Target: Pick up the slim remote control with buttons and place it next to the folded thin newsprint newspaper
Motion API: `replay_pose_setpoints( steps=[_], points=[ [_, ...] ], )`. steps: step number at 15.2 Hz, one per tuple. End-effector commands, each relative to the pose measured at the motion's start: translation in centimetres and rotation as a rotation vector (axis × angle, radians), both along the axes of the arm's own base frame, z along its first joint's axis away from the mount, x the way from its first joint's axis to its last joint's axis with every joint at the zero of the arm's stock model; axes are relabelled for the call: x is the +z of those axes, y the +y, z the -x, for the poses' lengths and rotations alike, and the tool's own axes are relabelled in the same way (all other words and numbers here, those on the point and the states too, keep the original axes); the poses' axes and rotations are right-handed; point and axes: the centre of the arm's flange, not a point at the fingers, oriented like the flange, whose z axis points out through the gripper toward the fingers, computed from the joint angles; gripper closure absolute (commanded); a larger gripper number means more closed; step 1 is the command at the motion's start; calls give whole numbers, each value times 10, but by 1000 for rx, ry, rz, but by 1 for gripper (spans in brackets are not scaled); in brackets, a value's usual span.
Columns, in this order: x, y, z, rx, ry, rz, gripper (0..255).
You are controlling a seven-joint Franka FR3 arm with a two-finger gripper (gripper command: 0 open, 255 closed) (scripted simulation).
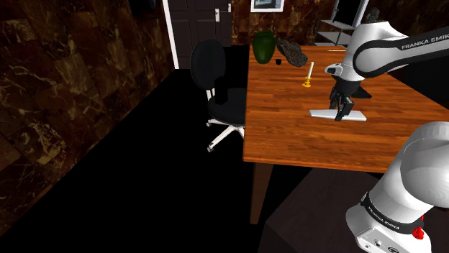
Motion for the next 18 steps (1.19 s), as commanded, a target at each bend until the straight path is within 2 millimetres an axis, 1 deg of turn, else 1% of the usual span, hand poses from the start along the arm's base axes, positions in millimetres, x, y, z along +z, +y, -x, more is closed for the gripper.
replay_pose_setpoints(
  steps=[1,8,18],
  points=[
    [10,3,1,0,0,0,255],
    [46,3,1,0,0,0,255],
    [46,-120,50,0,0,0,255]
  ],
)
